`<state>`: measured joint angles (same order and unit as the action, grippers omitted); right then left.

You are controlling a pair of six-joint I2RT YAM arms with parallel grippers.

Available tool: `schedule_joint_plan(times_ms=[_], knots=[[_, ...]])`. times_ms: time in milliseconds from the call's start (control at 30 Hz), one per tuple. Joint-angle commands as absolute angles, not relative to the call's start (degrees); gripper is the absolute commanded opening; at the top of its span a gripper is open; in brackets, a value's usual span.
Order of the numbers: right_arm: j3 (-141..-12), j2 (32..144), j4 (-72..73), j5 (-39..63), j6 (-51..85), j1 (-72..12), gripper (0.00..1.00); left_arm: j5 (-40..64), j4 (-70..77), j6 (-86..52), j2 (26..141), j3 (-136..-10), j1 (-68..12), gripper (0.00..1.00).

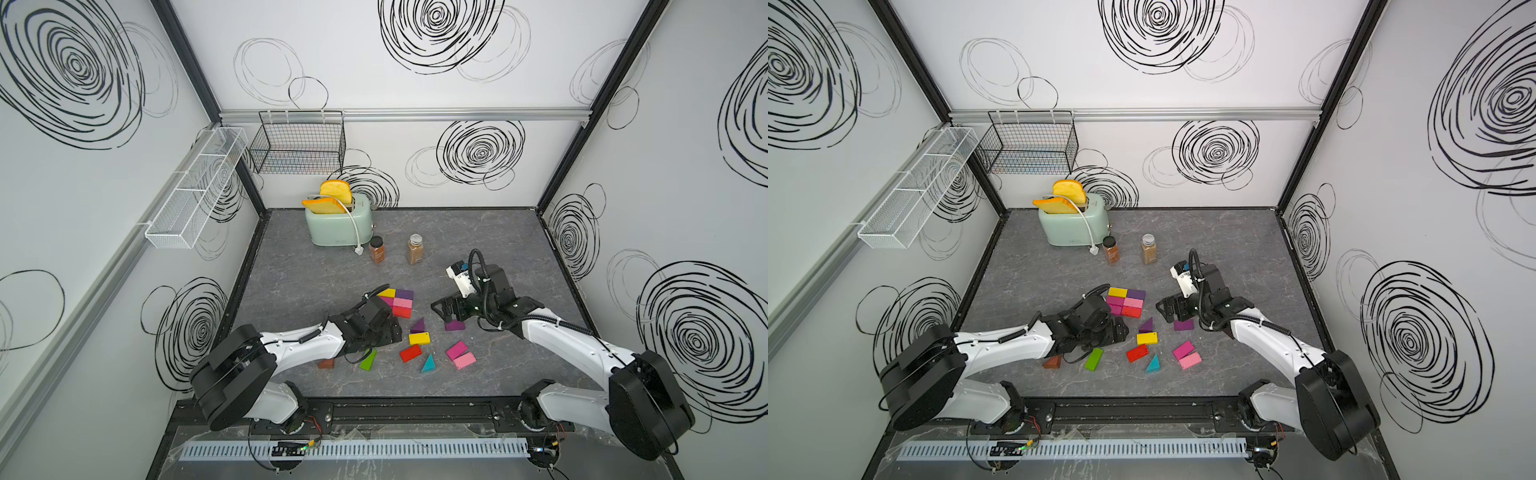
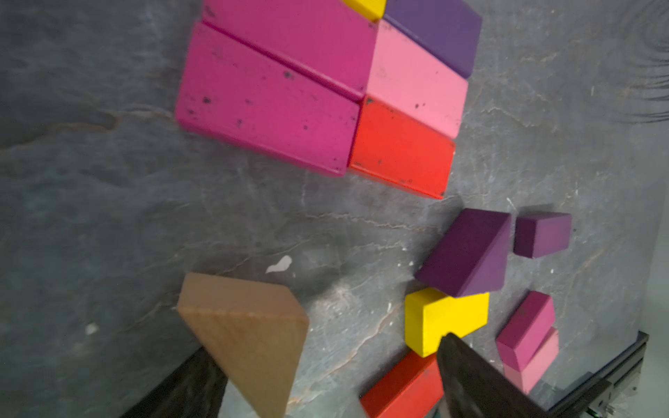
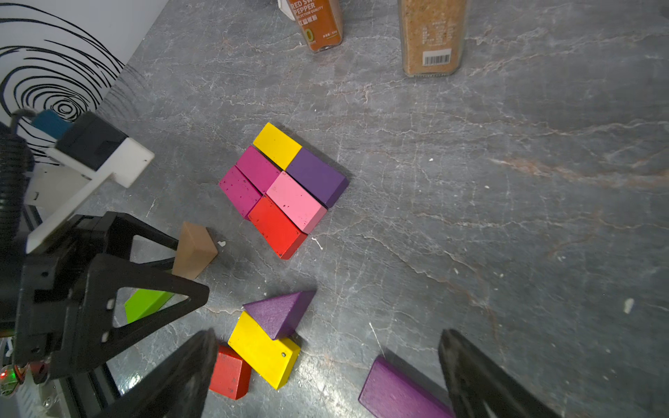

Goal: Assemble a piece of candy with building blocks
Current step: Assemble the building block at the center of the board.

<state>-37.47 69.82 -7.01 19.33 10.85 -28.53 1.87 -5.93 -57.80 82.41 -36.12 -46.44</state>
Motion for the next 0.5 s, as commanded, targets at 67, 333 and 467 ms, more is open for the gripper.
schedule_joint_plan(times_ms=[67, 333, 467], knots=[[-37.0, 68.2, -7.8, 18.7, 9.6, -27.6, 0.99, 2.4, -3.1, -59.3, 85.8, -39.4, -47.8, 0.94], [-37.6, 68.7, -7.8, 18.8, 9.0, -27.2, 0.99, 3.5, -0.8, -60.6, 86.5, -39.2, -48.5, 0.94], [-37.7, 68.8, -8.2, 18.9, 8.7, -27.0, 0.99, 4.3, 0.9, -60.9, 88.0, -39.5, -48.5, 0.94]])
